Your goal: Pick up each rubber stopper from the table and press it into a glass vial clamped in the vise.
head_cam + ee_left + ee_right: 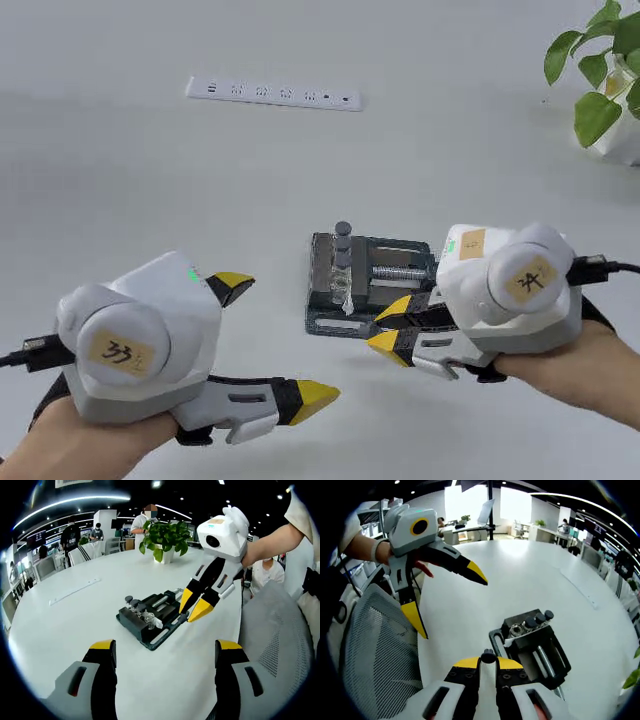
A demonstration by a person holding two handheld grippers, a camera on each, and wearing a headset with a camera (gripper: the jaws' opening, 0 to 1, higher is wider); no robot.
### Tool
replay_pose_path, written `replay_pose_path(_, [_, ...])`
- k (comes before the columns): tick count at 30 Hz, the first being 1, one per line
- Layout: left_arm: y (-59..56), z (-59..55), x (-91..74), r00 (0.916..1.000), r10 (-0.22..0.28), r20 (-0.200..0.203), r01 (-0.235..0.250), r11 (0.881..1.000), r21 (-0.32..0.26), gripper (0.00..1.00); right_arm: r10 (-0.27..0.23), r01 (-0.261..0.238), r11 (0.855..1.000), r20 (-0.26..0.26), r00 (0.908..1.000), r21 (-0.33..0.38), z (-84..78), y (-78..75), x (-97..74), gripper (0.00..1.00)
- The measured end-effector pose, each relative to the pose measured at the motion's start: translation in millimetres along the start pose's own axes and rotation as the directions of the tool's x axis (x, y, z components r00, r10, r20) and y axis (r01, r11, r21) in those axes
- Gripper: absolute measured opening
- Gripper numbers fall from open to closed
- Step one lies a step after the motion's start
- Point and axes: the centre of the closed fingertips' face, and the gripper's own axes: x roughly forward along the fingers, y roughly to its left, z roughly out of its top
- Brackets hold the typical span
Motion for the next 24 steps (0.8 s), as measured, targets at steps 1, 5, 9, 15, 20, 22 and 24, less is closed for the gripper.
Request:
replay_pose_path(1, [-1.2, 1.5, 0.9, 1.0000, -0.006, 0.002, 0.006, 1.000, 0.008, 0.78, 0.030, -0.031, 0.999, -0.021, 0.9993, -0.031, -0.2, 2.6, -3.6, 0.06])
replay_pose_path(5, [-14.8, 12.1, 6.5, 0.9978, -0.066, 0.008, 0.065, 0.996, 0.054, 0.68, 0.081, -0.094, 0.984, -0.097, 0.9921, -0.148, 5.4, 3.6, -25.5, 0.06])
replay_pose_path(9, [-33.0, 29.9, 12.0, 0.9891, -0.143, 0.038, 0.140, 0.988, 0.070, 0.52, 0.124, -0.163, 0.953, -0.163, 0.9788, -0.255, 12.9, 5.5, -44.3, 0.06])
replay_pose_path(15, [-54.7, 47.8, 24.0, 0.9761, -0.212, 0.047, 0.206, 0.972, 0.109, 0.39, 0.169, -0.273, 0.902, -0.309, 0.9360, -0.335, 11.1, 10.8, -65.3, 0.06])
replay_pose_path(20, [-72.1, 60.0, 30.3, 0.9629, -0.265, 0.049, 0.257, 0.957, 0.139, 0.33, 0.213, -0.339, 0.880, -0.363, 0.9073, -0.333, 12.5, 21.2, -71.7, 0.06])
replay_pose_path(22, [-76.9, 64.0, 32.8, 0.9571, -0.284, 0.056, 0.274, 0.950, 0.150, 0.31, 0.214, -0.353, 0.871, -0.385, 0.8980, -0.341, 11.5, 22.6, -71.6, 0.06])
replay_pose_path(24, [-81.7, 66.2, 34.7, 0.9507, -0.306, 0.054, 0.295, 0.943, 0.153, 0.25, 0.219, -0.366, 0.866, -0.399, 0.8905, -0.341, 11.1, 24.5, -71.1, 0.06])
